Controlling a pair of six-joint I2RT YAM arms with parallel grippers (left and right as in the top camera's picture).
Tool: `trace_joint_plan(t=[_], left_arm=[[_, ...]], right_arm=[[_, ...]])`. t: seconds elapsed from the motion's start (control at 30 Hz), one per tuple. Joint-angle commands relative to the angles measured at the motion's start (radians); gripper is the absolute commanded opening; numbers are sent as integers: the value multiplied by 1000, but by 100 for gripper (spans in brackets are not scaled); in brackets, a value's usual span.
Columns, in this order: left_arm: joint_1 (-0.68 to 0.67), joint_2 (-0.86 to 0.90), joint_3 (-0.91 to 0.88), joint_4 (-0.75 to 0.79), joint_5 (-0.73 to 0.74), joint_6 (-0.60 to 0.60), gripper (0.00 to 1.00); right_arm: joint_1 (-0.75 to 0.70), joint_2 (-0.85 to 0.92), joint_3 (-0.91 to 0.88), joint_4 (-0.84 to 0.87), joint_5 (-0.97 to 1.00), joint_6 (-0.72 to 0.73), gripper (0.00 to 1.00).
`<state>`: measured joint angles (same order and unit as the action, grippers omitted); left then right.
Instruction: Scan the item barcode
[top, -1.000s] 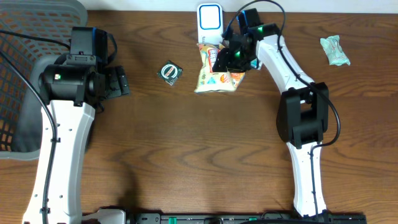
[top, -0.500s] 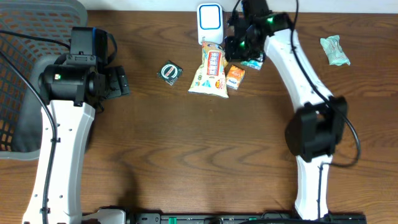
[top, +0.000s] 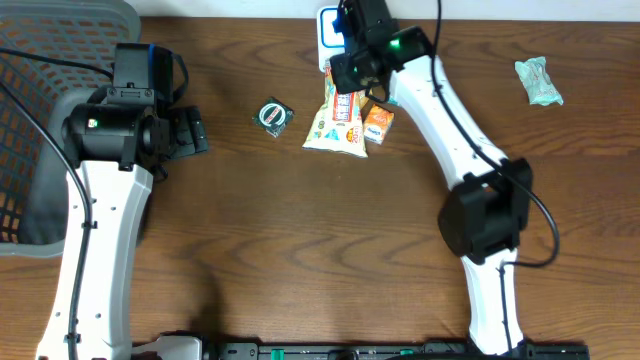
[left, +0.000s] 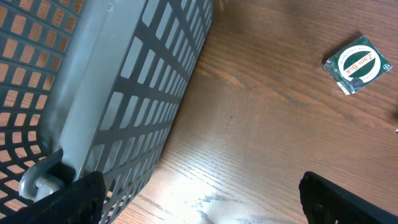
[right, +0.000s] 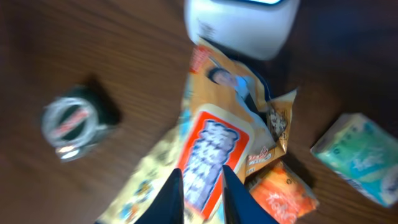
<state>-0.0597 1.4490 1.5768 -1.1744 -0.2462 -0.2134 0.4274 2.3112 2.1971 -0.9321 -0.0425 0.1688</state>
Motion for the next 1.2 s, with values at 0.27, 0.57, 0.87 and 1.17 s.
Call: trace_joint_plan(t=[0.27, 0.57, 0.87, 1.17], left_arm=[[5, -7, 9, -3, -17, -6, 98], [5, -7, 9, -3, -17, -6, 98], [5, -7, 9, -3, -17, -6, 98], [5, -7, 9, -3, -17, -6, 98]], right_arm=[[14, 238, -2, -89, 76, 10, 2], [64, 138, -2, -296, 76, 1, 1], [126, -8, -2, -470, 77, 2, 33], [157, 11, -69, -482, 78, 3, 28]])
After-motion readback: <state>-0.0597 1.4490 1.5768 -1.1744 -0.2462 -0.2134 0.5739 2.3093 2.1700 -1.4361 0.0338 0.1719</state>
